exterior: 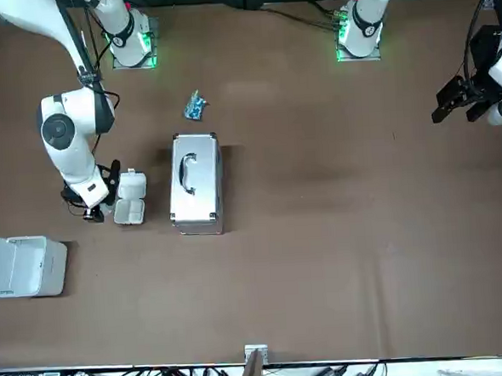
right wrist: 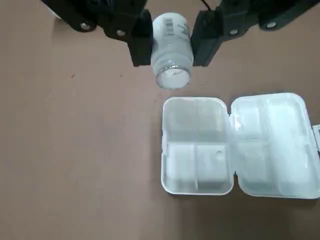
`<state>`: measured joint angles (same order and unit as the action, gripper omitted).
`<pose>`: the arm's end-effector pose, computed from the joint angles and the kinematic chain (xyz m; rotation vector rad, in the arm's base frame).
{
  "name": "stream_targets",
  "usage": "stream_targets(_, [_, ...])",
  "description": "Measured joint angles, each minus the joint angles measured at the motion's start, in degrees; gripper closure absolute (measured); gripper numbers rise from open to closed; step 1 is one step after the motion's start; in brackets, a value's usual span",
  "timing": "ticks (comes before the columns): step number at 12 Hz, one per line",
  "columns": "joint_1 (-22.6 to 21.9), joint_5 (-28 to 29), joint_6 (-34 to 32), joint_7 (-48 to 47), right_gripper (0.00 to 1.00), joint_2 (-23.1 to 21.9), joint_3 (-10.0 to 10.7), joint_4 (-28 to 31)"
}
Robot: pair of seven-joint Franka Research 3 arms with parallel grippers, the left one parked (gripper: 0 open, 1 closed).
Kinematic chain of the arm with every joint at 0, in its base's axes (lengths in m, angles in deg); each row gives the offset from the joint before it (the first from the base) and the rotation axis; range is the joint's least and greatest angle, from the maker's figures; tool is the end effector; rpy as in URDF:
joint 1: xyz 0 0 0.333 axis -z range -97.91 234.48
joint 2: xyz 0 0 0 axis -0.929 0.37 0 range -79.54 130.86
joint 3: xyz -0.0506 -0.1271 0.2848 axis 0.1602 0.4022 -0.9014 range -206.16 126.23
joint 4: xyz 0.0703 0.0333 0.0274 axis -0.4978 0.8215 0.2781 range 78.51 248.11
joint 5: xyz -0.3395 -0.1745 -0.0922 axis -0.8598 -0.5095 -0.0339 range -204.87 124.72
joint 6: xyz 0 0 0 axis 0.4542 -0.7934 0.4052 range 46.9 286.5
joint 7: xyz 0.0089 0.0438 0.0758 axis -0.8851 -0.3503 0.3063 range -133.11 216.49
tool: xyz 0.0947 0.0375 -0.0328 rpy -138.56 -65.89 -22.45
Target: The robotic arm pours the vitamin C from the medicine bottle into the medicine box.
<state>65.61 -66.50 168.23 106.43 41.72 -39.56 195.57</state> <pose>0.5754 0.0292 0.2767 2.0404 1.9827 -0.0660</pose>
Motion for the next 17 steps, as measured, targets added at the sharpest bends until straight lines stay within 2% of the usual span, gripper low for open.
stream_targets(5, [-0.6,-3.0,0.0,0.0,0.57,0.0,-0.8,0.6])
stream_targets(10, [-1.3,-3.3,-0.2,-0.1,0.57,0.0,-1.2,0.6])
stream_targets(17, [-1.9,-13.0,-3.7,-7.9,0.57,0.0,-1.7,0.5])
